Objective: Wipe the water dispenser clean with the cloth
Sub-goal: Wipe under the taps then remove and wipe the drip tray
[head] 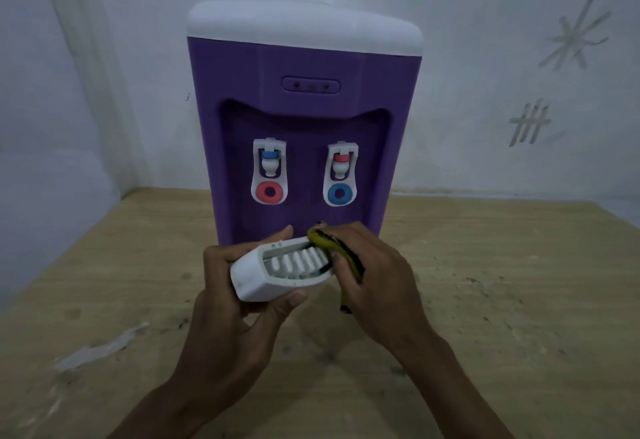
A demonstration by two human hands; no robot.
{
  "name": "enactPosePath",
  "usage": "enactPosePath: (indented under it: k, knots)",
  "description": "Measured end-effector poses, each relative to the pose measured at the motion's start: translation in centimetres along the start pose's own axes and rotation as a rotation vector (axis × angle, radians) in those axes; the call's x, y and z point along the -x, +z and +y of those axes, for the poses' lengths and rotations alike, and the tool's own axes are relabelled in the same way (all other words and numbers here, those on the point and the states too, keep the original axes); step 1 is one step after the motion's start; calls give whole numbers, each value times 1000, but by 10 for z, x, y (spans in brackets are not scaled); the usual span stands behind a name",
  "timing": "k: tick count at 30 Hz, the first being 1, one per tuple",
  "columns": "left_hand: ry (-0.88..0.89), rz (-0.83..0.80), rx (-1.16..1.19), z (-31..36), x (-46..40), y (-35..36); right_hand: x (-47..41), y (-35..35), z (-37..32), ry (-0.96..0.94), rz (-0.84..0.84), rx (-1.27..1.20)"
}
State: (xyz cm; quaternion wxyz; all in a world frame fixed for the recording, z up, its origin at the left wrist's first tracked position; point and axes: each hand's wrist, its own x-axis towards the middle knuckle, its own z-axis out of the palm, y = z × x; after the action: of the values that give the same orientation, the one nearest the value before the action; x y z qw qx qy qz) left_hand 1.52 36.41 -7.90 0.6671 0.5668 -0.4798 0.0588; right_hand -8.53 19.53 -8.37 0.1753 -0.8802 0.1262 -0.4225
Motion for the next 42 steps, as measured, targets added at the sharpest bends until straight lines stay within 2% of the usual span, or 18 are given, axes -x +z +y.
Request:
enactPosePath:
  k: [6, 11, 16, 21, 26, 42]
  knots:
    - [-39, 21, 14, -3, -1, -4, 1, 2, -13, -80, -20, -115]
    - [-34, -14, 25, -4, 1, -2, 2, 0, 6, -9, -13, -13]
    - [-43, 65, 0, -2, -5, -8, 2, -1, -6, -74, -35, -100]
    - [-33, 59, -17, 0, -7, -8, 6, 3, 7, -27, -50, -16]
    - [-40, 90, -19, -4, -10, -12, 5, 3, -5, -57, -32, -172]
    - [-65, 84, 47, -3, -12, -14, 2, 0, -3, -41, -79, -210]
